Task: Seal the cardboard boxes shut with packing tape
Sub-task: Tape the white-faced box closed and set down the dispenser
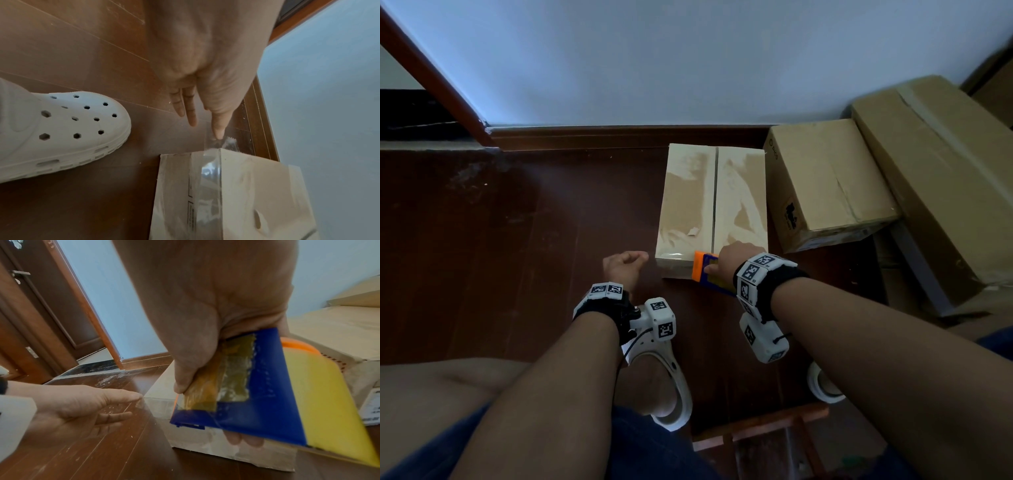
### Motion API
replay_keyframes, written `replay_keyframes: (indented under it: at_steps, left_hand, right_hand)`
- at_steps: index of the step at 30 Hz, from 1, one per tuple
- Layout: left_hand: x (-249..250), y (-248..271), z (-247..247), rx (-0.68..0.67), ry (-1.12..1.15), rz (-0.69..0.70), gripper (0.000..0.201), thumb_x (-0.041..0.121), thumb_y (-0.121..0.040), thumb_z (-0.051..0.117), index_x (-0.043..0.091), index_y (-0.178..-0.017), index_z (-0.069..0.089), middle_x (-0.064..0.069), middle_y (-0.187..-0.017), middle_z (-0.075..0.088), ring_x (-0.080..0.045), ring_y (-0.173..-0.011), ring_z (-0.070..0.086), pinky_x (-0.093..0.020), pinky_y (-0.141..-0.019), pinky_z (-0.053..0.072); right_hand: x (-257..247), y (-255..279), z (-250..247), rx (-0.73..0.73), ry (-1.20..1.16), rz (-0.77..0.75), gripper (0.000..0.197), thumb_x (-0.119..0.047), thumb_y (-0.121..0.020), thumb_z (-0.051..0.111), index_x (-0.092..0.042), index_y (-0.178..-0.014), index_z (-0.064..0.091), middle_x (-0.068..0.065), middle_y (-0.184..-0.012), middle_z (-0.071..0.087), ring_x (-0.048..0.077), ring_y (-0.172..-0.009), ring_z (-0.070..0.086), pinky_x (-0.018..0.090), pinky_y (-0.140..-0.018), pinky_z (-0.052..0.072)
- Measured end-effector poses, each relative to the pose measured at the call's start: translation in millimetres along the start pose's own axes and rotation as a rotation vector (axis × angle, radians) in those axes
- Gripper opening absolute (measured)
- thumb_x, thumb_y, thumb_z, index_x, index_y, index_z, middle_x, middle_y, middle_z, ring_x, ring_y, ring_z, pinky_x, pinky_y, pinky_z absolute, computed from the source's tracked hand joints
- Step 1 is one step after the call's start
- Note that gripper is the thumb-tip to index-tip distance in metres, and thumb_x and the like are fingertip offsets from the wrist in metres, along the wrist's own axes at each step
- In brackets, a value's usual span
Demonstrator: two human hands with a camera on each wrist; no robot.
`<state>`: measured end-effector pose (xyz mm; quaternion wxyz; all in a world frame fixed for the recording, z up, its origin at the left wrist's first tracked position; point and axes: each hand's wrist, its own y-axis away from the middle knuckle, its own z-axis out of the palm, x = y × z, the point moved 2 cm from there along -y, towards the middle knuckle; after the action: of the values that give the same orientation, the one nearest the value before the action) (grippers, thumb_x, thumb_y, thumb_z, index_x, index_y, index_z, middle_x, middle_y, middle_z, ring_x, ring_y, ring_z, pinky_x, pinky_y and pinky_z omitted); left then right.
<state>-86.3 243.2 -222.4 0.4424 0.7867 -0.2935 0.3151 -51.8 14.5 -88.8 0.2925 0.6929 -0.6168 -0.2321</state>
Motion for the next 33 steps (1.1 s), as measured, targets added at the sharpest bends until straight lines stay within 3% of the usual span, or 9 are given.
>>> replay_keyframes:
  at_steps: [3, 4, 6, 8, 12, 15, 18, 23, 33]
  left_hand:
    - [15.0, 12.8, -6.5, 0.027, -0.046, 0.005, 0.025, 0.040, -0.078, 0.074, 0.031, -0.101, 0.073, -0.007, -0.133, 0.048, -0.023, -0.113, 0.057, -0.040, -0.103, 0.046]
    - [15.5, 14.7, -9.9, 0.057, -0.071, -0.030, 0.036, 0.034, -0.083, 0.072, 0.021, -0.116, 0.067, -0.008, -0.137, 0.040, -0.026, -0.116, 0.055, -0.038, -0.103, 0.045]
    - [14.5, 16.0, -17.8, 0.115, -0.106, -0.091, 0.045, 0.029, -0.088, 0.068, 0.011, -0.128, 0.058, -0.011, -0.141, 0.033, -0.032, -0.117, 0.052, -0.038, -0.102, 0.045]
    - [19.7, 17.9, -23.5, 0.140, -0.156, -0.028, 0.038, 0.028, -0.091, 0.065, 0.011, -0.125, 0.060, -0.012, -0.138, 0.043, -0.031, -0.114, 0.054, -0.035, -0.097, 0.044]
    - [50.2, 26.7, -19.9, 0.160, -0.279, 0.370, 0.014, 0.022, -0.090, 0.064, 0.014, -0.101, 0.069, -0.004, -0.102, 0.065, -0.016, -0.091, 0.059, -0.025, -0.081, 0.044]
    - [69.6, 39.3, -2.0, 0.018, -0.440, 0.588, 0.005, 0.018, -0.089, 0.065, 0.014, -0.091, 0.068, 0.003, -0.090, 0.060, -0.010, -0.080, 0.055, -0.020, -0.074, 0.040]
    - [73.4, 40.7, 18.1, -0.178, -0.652, 0.701, 0.003, 0.016, -0.089, 0.064, 0.015, -0.089, 0.067, 0.005, -0.090, 0.056, -0.012, -0.083, 0.056, -0.020, -0.074, 0.038]
    - [76.7, 30.4, 27.9, -0.347, -0.872, 0.765, 0.014, 0.014, -0.092, 0.058, 0.011, -0.103, 0.066, -0.004, -0.107, 0.058, -0.020, -0.102, 0.054, -0.025, -0.079, 0.038]
    - [82.5, 13.8, 34.9, -0.431, -0.984, 0.817, 0.019, 0.010, -0.085, 0.064, 0.011, -0.104, 0.059, -0.006, -0.111, 0.054, -0.022, -0.101, 0.051, -0.030, -0.083, 0.040]
  right_hand:
    - [0.2, 1.0, 0.3, -0.006, 0.003, -0.002, 0.050, -0.056, -0.093, 0.047, -0.012, -0.072, 0.048, 0.002, -0.068, 0.048, 0.014, -0.056, 0.045, 0.025, -0.047, 0.033]
    - [0.4, 1.0, -0.1, -0.004, 0.005, -0.003, 0.050, -0.057, -0.093, 0.047, -0.012, -0.071, 0.048, 0.002, -0.068, 0.048, 0.015, -0.056, 0.045, 0.026, -0.048, 0.033]
    - [0.8, 0.9, -0.7, -0.006, 0.005, -0.001, 0.049, -0.057, -0.093, 0.046, -0.011, -0.074, 0.050, 0.002, -0.068, 0.048, 0.015, -0.056, 0.045, 0.026, -0.048, 0.034]
    - [0.8, 0.9, -0.1, -0.014, 0.005, 0.011, 0.050, -0.057, -0.093, 0.046, -0.011, -0.072, 0.048, 0.002, -0.068, 0.048, 0.015, -0.056, 0.045, 0.025, -0.049, 0.034]
    - [-0.7, 1.2, -0.3, -0.019, -0.002, 0.010, 0.051, -0.056, -0.093, 0.046, -0.013, -0.067, 0.044, 0.002, -0.068, 0.048, 0.014, -0.056, 0.045, 0.024, -0.049, 0.034]
    - [0.0, 3.1, -1.2, -0.026, 0.000, -0.002, 0.051, -0.055, -0.094, 0.045, -0.012, -0.067, 0.044, 0.002, -0.067, 0.047, 0.014, -0.055, 0.044, 0.024, -0.049, 0.034]
    - [-1.0, 4.5, -2.8, -0.015, 0.007, -0.007, 0.051, -0.055, -0.094, 0.045, -0.012, -0.067, 0.044, 0.002, -0.066, 0.047, 0.014, -0.054, 0.044, 0.025, -0.048, 0.033]
    - [-0.1, 2.7, -3.4, -0.020, 0.015, -0.005, 0.051, -0.056, -0.094, 0.045, -0.012, -0.067, 0.043, 0.003, -0.067, 0.047, 0.015, -0.054, 0.044, 0.025, -0.047, 0.032]
    - [5.0, -4.8, -12.8, 0.010, 0.039, -0.014, 0.053, -0.058, -0.093, 0.047, -0.013, -0.065, 0.044, 0.002, -0.066, 0.047, 0.015, -0.054, 0.044, 0.025, -0.047, 0.032]
